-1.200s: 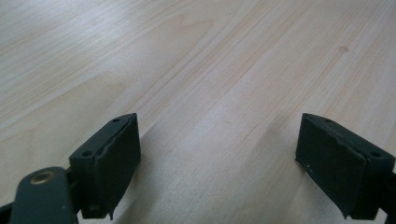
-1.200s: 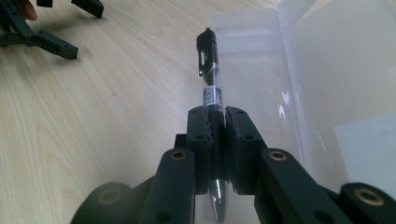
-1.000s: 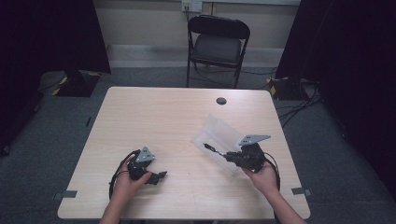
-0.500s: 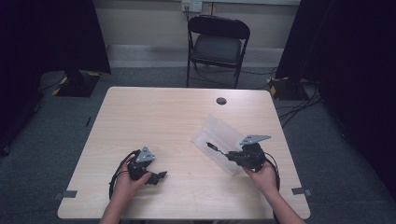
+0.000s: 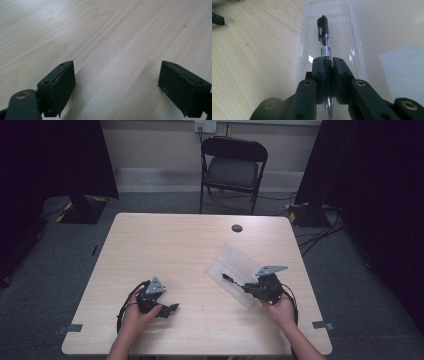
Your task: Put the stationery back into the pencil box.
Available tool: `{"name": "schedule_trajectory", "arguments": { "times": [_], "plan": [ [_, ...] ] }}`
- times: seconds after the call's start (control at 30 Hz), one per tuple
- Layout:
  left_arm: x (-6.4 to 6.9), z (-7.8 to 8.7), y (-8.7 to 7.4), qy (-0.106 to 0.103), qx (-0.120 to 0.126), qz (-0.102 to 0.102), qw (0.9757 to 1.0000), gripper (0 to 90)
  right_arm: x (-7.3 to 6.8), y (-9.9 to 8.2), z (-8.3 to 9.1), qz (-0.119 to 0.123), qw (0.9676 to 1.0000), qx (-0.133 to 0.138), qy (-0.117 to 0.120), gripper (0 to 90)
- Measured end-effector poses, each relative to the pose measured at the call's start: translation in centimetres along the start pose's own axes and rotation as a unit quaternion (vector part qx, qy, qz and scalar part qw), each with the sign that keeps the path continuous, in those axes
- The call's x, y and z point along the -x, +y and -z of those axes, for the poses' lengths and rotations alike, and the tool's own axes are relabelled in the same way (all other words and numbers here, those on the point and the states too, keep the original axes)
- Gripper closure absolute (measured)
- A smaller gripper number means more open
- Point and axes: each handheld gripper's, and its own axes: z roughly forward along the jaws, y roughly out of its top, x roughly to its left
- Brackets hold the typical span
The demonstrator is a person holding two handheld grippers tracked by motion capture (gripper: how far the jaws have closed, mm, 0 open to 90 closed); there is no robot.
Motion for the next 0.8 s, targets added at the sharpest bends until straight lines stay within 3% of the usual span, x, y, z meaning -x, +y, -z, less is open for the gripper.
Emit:
{"name": "schedule_trajectory", "arguments": {
  "times": [0.8],
  "plan": [
    [-0.01,-0.01,-0.03,-0.001,0.002,0.000,1.0000,13.9,0.43,-0.01,-0.96,-0.007,0.9998,-0.019,-0.001,80.4]
  ]
}}
